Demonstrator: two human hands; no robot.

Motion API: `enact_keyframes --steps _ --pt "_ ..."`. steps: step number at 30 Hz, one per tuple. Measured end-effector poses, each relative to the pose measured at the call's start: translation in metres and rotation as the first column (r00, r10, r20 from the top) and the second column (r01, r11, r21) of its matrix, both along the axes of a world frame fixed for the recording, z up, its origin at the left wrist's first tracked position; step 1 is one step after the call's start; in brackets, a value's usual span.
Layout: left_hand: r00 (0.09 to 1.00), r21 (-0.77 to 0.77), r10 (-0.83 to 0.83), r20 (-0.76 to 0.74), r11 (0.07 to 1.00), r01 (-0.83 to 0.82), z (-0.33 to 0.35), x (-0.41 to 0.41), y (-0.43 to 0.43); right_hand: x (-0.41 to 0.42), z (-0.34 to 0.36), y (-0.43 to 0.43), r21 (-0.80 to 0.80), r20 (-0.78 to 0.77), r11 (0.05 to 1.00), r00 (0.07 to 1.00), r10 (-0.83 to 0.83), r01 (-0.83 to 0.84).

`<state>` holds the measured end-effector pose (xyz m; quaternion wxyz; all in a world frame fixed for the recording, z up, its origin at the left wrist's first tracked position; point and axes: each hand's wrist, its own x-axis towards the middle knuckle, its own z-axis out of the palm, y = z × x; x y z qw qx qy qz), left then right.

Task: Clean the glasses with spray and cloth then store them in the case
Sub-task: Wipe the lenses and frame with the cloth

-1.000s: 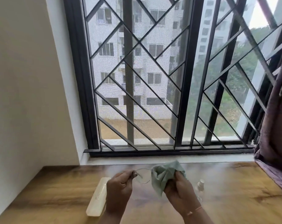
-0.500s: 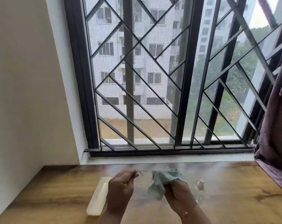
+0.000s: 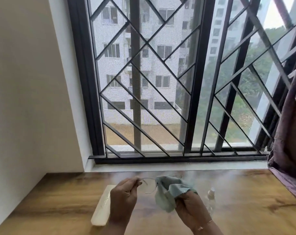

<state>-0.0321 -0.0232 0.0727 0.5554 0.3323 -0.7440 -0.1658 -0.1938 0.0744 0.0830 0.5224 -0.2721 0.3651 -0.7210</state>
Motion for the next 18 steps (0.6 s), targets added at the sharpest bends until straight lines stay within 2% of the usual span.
enact_keyframes --steps 3,7,12,14,18 --pt "1.0 -0.028 -0.008 0.013 1.0 0.009 0.003 -0.001 0.004 0.006 0.003 -0.001 0.037 -0.106 0.998 0.993 -0.042 0.046" --pt "1.0 -0.031 -0.03 -0.003 0.999 0.03 0.001 -0.001 0.004 0.006 0.001 -0.007 0.021 0.012 0.991 0.991 -0.133 0.133" --pt "0.999 -0.002 -0.017 -0.036 1.0 0.017 -0.004 -0.001 -0.001 -0.002 0.004 -0.009 -0.013 0.146 0.998 0.988 -0.053 0.056" --pt "0.998 0.028 -0.005 -0.066 1.0 0.007 -0.005 0.0 -0.004 -0.007 0.003 -0.008 -0.02 0.152 1.0 0.988 -0.021 0.024" --pt "0.987 0.117 0.035 -0.157 0.993 -0.017 -0.004 0.003 -0.008 -0.026 -0.008 -0.001 0.018 0.066 0.987 0.985 -0.16 0.16"
